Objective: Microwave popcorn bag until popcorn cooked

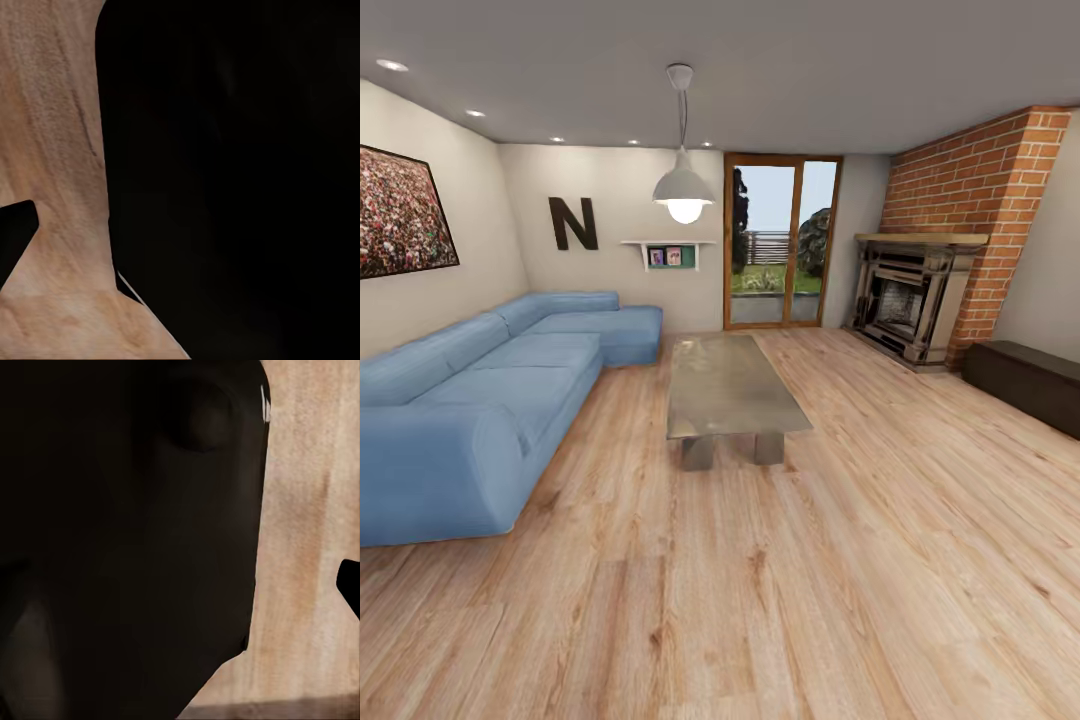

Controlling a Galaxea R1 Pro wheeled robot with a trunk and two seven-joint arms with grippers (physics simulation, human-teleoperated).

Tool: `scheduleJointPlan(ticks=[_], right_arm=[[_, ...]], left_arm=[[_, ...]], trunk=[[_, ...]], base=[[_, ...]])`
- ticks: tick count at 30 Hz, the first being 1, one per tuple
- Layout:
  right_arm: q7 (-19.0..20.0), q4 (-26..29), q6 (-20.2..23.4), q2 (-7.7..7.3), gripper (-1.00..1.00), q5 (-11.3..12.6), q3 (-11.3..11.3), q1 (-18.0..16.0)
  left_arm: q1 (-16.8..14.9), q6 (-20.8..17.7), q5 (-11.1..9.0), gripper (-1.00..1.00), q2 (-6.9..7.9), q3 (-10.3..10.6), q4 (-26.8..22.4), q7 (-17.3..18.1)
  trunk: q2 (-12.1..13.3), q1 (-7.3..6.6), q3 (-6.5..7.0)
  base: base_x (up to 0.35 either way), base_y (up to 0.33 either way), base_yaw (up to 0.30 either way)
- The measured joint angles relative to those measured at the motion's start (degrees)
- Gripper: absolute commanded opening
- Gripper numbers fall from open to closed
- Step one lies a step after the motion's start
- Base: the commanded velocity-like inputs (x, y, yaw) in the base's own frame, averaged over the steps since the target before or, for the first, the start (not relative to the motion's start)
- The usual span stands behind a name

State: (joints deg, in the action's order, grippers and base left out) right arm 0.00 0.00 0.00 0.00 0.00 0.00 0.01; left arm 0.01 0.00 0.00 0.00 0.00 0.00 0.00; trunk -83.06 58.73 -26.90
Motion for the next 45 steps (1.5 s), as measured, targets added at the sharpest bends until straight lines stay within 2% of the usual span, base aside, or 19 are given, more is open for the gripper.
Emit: scheduleJointPlan(ticks=[5,9,14,23,24,33,36,38,39,41,43,45], right_arm=[[-0.1,1.3,-0.3,-0.08,1.00,0.0,0.1,-0.7],[0.0,2.1,0.1,-0.09,1.00,0.1,-0.1,-1.0],[0.0,2.4,-0.3,-0.20,1.00,0.0,0.1,-1.0],[0.0,2.7,-2.1,-0.50,1.00,0.0,0.0,-1.1],[0.0,2.7,-4.6,-0.57,1.00,-0.2,-0.1,-1.1],[-0.1,2.8,-5.4,-0.84,1.00,-0.1,0.1,-1.1],[-0.1,4.8,-5.5,-1.97,1.00,0.0,0.3,-1.1],[-0.1,6.7,-5.5,-3.68,1.00,0.3,0.8,-1.2],[-0.1,8.5,-5.6,-5.32,1.00,1.2,2.4,-1.3],[0.0,10.7,-5.7,-6.72,1.00,2.0,5.6,-1.4],[0.1,12.9,-5.7,-7.18,1.00,2.3,7.2,-1.4],[0.1,15.0,-6.0,-7.24,1.00,2.4,7.9,-1.5]], left_arm=[[-0.1,0.2,-0.2,1.00,-0.47,-0.1,-0.5,0.2],[-0.1,0.2,0.0,1.00,-1.48,-0.2,-1.0,-0.2],[-0.1,0.2,0.3,1.00,-1.58,0.0,-1.0,-0.6],[-0.1,0.2,0.3,1.00,-1.64,-0.1,-1.0,-0.6],[-0.1,0.2,0.3,1.00,-1.65,0.0,-1.0,-0.6],[-0.2,0.3,0.4,1.00,-2.26,0.3,-1.3,-0.6],[-0.2,0.4,0.4,1.00,-2.23,0.3,-1.4,-0.6],[-0.6,0.4,0.4,1.00,-2.18,0.3,-1.4,-0.6],[-1.1,1.0,0.4,1.00,-2.13,0.2,-1.7,-0.6],[-1.9,3.0,0.1,1.00,-2.11,0.0,-2.8,-0.6],[-2.9,4.4,-0.1,1.00,-2.10,-0.1,-3.5,-0.6],[-4.0,5.0,-0.2,1.00,-1.89,-0.2,-3.8,-0.7]], trunk=[[0.0,0.00,0.03],[0.0,-0.01,0.03],[0.0,-0.03,0.03],[0.0,0.00,0.03],[0.0,0.00,0.03],[0.0,-0.03,0.03],[0.0,-0.03,0.03],[0.0,-0.02,0.04],[0.0,0.00,0.04],[0.0,0.00,0.04],[0.0,0.00,0.04],[0.0,0.00,0.03]], base=[[0.000,0.000,0.000],[0.108,0.000,0.000],[0.321,0.000,0.000],[0.026,0.000,0.000],[0.060,0.000,0.000],[0.294,-0.194,-0.035],[0.301,-0.221,-0.256],[0.203,-0.137,-0.288],[0.080,-0.053,-0.296],[0.034,-0.022,-0.298],[0.010,-0.007,-0.299],[0.003,-0.002,-0.300]])
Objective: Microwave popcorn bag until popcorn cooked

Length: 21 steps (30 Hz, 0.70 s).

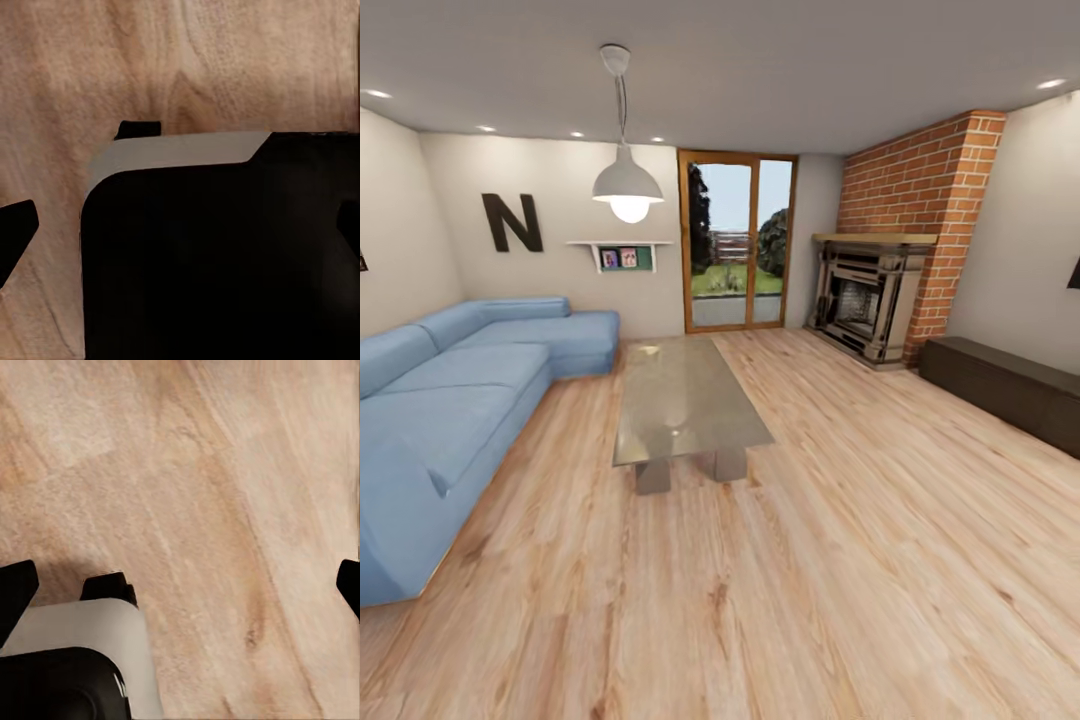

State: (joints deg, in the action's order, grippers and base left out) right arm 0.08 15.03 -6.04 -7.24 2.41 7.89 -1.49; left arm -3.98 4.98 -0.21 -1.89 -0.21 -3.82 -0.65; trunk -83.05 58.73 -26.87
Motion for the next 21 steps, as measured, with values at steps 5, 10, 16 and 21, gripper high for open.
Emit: scheduleJointPlan(ticks=[5,10,16,21], right_arm=[[-0.1,11.2,-1.3,0.54,1.00,-0.3,-0.1,-6.8],[-0.2,13.2,-1.3,0.64,1.00,-0.5,-0.5,-16.3],[0.1,12.6,-1.9,0.53,1.00,-0.6,-0.8,-17.7],[0.2,12.5,-2.0,0.60,1.00,-0.6,-2.9,-17.4]], left_arm=[[-4.1,0.7,-0.1,1.00,-0.20,0.0,-2.5,0.0],[-5.2,2.3,-0.2,1.00,-0.32,0.0,-4.4,0.0],[-5.2,3.8,-0.2,1.00,-0.49,0.2,-4.7,0.0],[-5.0,3.9,0.0,1.00,-0.68,0.3,-4.7,0.0]], trunk=[[0.0,0.00,0.04],[0.0,0.00,0.14],[0.0,0.00,0.28],[0.0,0.00,0.32]], base=[[0.000,0.000,-0.300],[0.000,0.000,-0.300],[0.000,0.000,-0.300],[0.045,0.000,-0.300]])
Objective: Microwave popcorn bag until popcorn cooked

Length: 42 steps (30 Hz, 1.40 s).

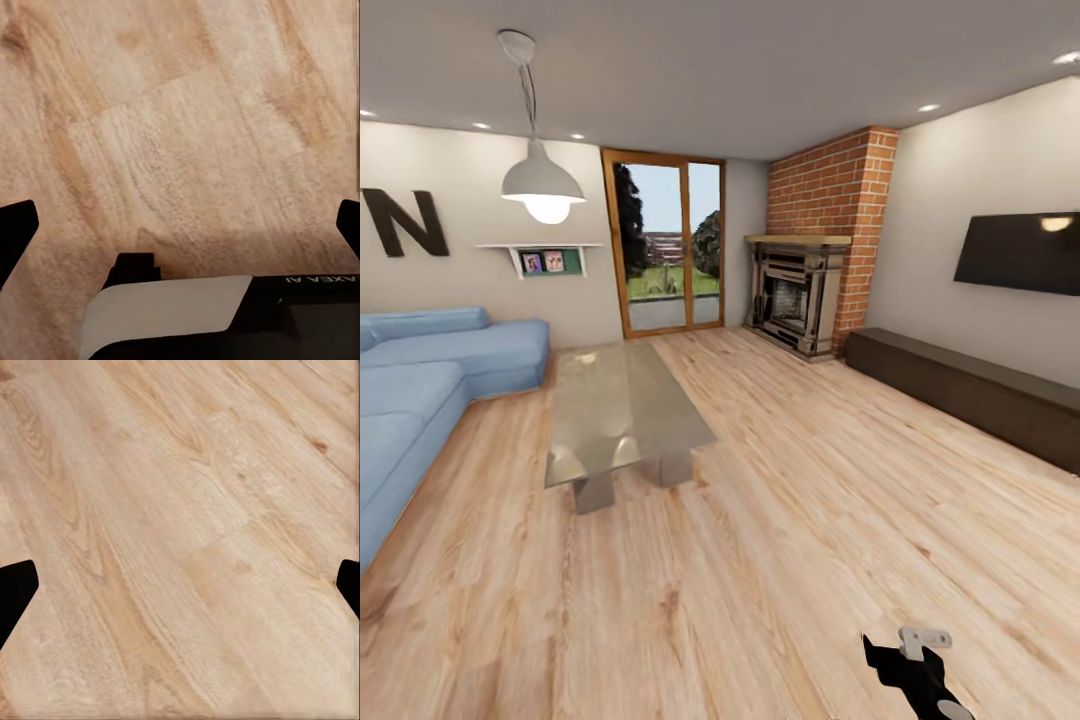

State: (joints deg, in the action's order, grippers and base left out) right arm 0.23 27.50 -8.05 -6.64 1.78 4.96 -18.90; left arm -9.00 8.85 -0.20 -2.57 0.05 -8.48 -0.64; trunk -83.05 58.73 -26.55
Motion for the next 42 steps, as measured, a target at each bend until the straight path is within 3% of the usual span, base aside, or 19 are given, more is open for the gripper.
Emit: scheduleJointPlan(ticks=[5,10,42], right_arm=[[-0.1,0.0,0.0,0.15,1.00,-1.0,-1.8,0.1],[-0.3,0.0,-0.4,1.37,1.00,-1.4,-4.4,0.3],[-0.2,0.0,-0.5,1.15,1.00,-1.1,-4.2,0.2]], left_arm=[[0.1,0.0,0.3,1.00,-0.34,0.1,0.2,0.0],[0.1,0.0,0.4,1.00,-0.41,0.1,0.2,0.0],[0.2,0.0,0.3,1.00,-0.38,0.1,0.1,0.0]], trunk=[[0.0,-0.03,0.00],[0.0,-0.03,0.00],[0.0,-0.03,-0.74]], base=[[0.313,-0.052,-0.300],[0.334,-0.170,-0.300],[0.292,-0.235,-0.240]])
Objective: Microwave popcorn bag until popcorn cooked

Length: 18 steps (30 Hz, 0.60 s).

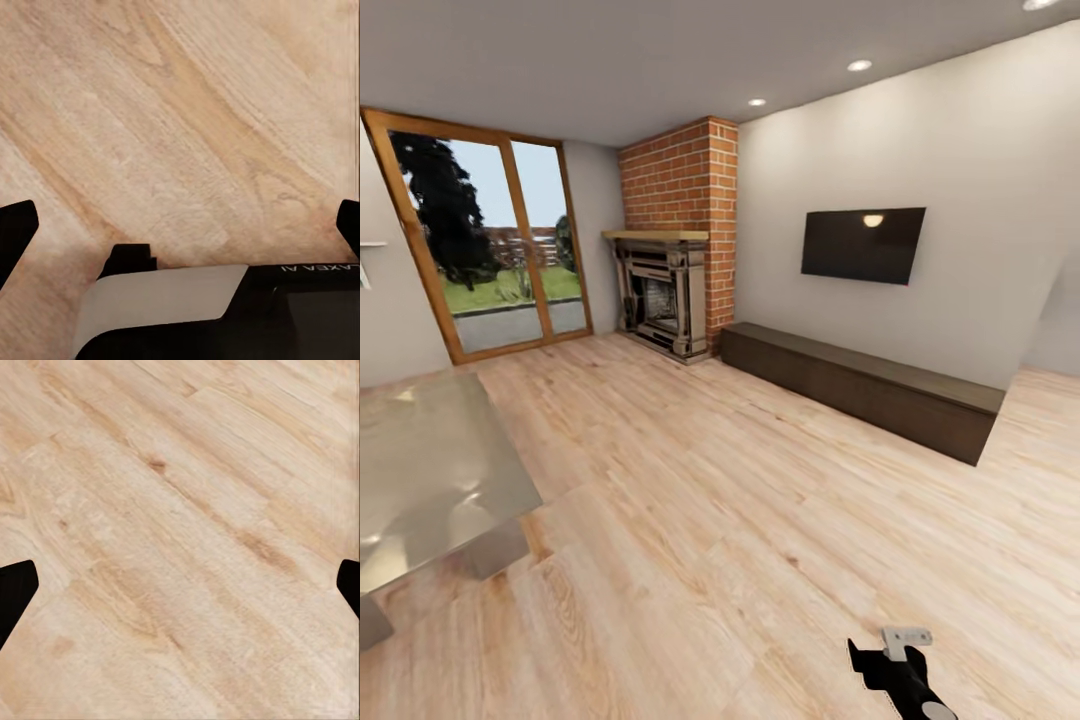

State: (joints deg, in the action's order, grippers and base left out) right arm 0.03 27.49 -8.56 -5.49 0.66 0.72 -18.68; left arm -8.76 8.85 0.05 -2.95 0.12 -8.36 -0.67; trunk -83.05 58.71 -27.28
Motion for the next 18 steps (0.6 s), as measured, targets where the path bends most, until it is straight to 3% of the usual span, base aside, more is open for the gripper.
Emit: scheduleJointPlan(ticks=[3,6,13,18], right_arm=[[0.0,0.0,0.0,-0.01,1.00,-0.1,-0.1,0.0],[0.0,0.0,0.0,-0.21,1.00,0.0,0.0,0.0],[0.0,0.0,0.0,-0.27,1.00,-0.1,0.0,0.0],[0.0,0.0,0.0,-0.21,1.00,-0.1,-0.1,0.0]], left_arm=[[-0.3,0.0,-0.1,1.00,-0.04,0.0,-0.1,0.2],[-0.4,0.0,-0.3,1.00,-1.42,-0.1,-0.2,0.5],[-0.6,0.0,-0.5,1.00,-1.73,-0.7,-0.1,0.3],[-0.6,0.0,-0.7,1.00,-1.58,-0.8,0.0,-0.1]], trunk=[[0.0,0.00,-0.18],[0.0,-0.01,-0.36],[0.0,0.02,-0.76],[0.0,-0.01,-1.01]], base=[[0.291,-0.132,-0.240],[0.320,-0.023,-0.239],[0.160,-0.002,-0.244],[0.302,0.000,-0.250]])
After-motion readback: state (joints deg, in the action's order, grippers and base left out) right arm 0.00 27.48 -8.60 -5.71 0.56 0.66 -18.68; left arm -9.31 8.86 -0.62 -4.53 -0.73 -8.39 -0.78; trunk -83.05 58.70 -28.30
